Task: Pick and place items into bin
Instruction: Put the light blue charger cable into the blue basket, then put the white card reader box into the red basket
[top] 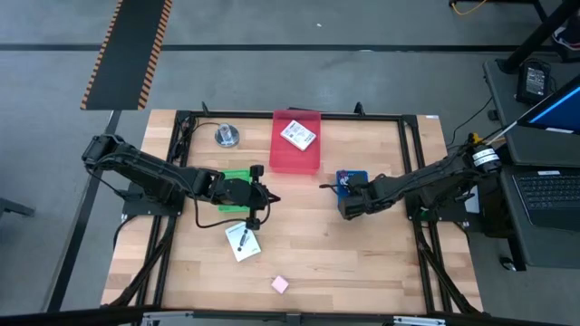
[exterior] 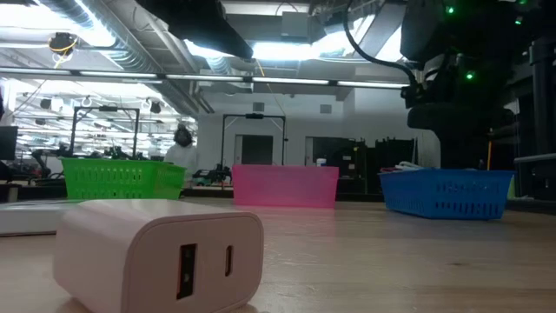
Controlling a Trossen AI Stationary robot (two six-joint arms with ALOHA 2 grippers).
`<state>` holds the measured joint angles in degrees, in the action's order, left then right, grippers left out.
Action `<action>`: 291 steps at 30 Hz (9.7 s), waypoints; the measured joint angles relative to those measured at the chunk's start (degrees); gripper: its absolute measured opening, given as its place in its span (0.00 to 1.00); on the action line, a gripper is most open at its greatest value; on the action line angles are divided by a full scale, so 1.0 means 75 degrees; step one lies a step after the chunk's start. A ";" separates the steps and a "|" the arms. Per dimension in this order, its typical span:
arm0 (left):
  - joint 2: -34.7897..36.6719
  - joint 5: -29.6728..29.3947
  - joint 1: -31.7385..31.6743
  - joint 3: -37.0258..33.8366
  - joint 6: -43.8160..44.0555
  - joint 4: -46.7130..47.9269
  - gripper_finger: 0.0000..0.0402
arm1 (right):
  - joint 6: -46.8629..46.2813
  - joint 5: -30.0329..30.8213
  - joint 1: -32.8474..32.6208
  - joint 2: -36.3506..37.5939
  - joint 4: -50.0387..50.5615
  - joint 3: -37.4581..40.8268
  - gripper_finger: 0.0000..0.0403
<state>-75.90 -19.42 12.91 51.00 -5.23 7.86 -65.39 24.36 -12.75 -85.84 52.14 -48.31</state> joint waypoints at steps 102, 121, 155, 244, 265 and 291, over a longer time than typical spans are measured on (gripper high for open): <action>-0.2082 0.0563 0.3139 0.0595 0.9538 0.6207 0.01 | 1.1182 -0.1874 -0.0568 -0.3028 -0.7718 -0.2664 0.30; -0.2562 0.0548 0.2911 0.0595 0.9580 0.6117 0.01 | 1.1181 -0.1876 -0.0586 -0.3028 -0.7666 -0.2664 0.30; -0.2530 0.0638 0.2914 0.0009 0.9930 0.5319 0.01 | 1.1173 -0.1860 -0.0784 -0.3233 -0.7685 -0.2658 0.30; -0.2396 0.0408 0.2920 -0.0347 1.0150 0.4753 0.01 | 1.0949 -0.1854 -0.0790 -0.3302 -0.7648 -0.2658 0.30; -0.2433 0.0353 0.2932 -0.0367 0.9999 0.4738 0.01 | 1.0995 -0.1854 -0.1032 -0.3305 -0.7731 -0.2658 0.30; -0.2404 0.0245 0.2978 -0.0603 1.0200 0.4336 0.01 | 1.3066 -0.1883 -0.1078 -0.5011 -0.8643 -0.3336 0.30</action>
<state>-93.93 -17.58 35.24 46.48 71.26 40.38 32.61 10.24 -20.84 -123.42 -12.68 -73.33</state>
